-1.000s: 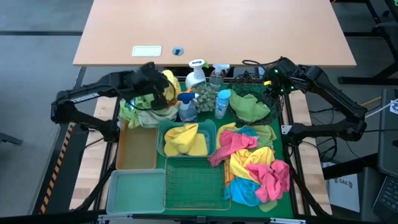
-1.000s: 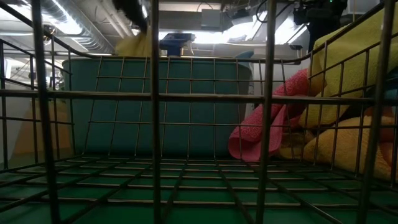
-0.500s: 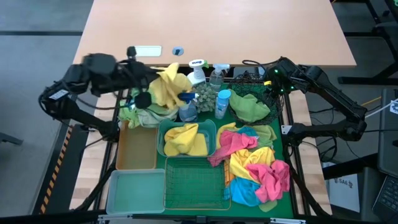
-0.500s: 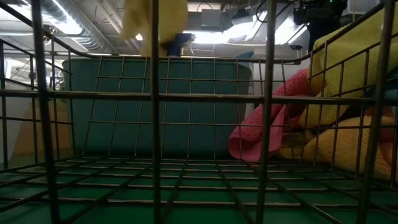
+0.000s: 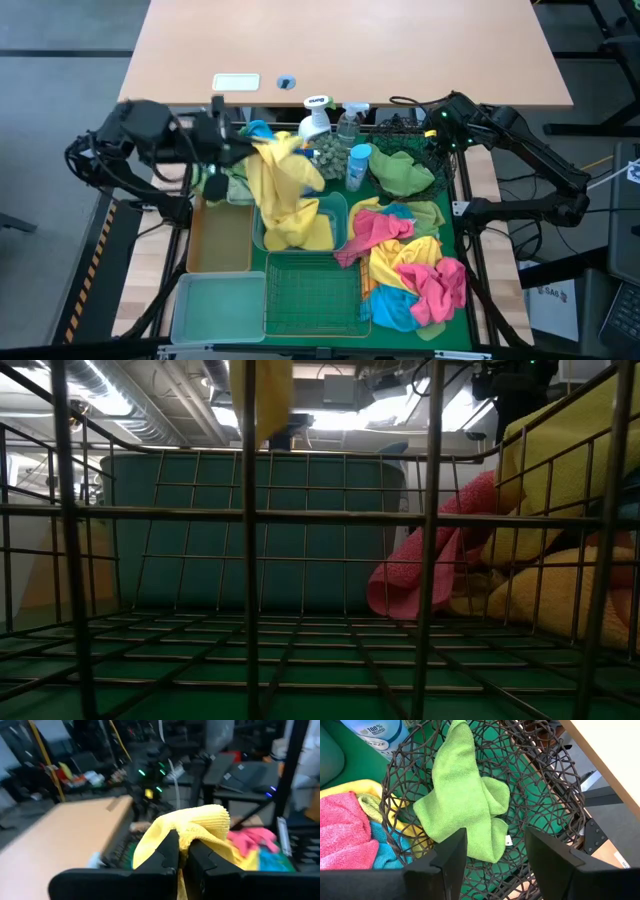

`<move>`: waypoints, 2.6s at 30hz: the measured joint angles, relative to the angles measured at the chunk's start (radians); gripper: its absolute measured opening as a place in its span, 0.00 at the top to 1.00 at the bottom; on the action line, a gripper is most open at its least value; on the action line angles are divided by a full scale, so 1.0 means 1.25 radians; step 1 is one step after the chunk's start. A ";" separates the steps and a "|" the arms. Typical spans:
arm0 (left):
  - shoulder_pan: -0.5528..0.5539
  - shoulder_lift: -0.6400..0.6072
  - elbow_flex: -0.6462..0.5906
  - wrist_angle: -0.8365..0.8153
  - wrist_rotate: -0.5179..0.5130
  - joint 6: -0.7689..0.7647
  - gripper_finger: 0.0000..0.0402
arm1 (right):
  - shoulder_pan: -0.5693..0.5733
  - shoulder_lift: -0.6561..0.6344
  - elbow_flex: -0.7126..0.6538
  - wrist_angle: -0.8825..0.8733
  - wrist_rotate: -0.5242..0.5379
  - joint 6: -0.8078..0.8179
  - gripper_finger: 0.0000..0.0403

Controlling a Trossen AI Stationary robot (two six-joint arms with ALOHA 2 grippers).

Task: Sort microfiber towel by color & place in baskets
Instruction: Put the yellow microfiber towel into the blue bin, then put the green microfiber towel into the black wire basket

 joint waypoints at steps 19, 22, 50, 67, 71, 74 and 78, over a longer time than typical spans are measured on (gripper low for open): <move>-0.011 0.272 0.000 -0.171 -0.014 -0.040 1.00 | 0.000 0.000 0.000 0.000 0.000 0.000 0.51; 0.009 0.324 0.000 -0.199 -0.016 -0.012 1.00 | 0.000 0.000 0.000 0.000 0.000 0.000 0.51; 0.046 0.529 -0.001 -0.283 0.082 -0.123 0.66 | 0.000 0.000 0.000 -0.006 0.000 0.000 0.51; 0.074 0.318 -0.001 -0.418 0.069 -0.160 0.57 | 0.000 0.000 0.000 -0.006 0.000 0.000 0.51; 0.112 0.259 -0.001 -0.523 0.030 -0.206 0.57 | 0.000 0.000 0.000 -0.006 0.000 0.000 0.51; 0.152 0.221 -0.003 -0.582 0.006 -0.228 0.58 | 0.000 0.000 0.000 -0.006 0.000 0.000 0.51; 0.214 0.157 -0.067 -0.577 -0.002 -0.228 0.59 | 0.000 0.000 0.000 -0.006 0.000 0.000 0.51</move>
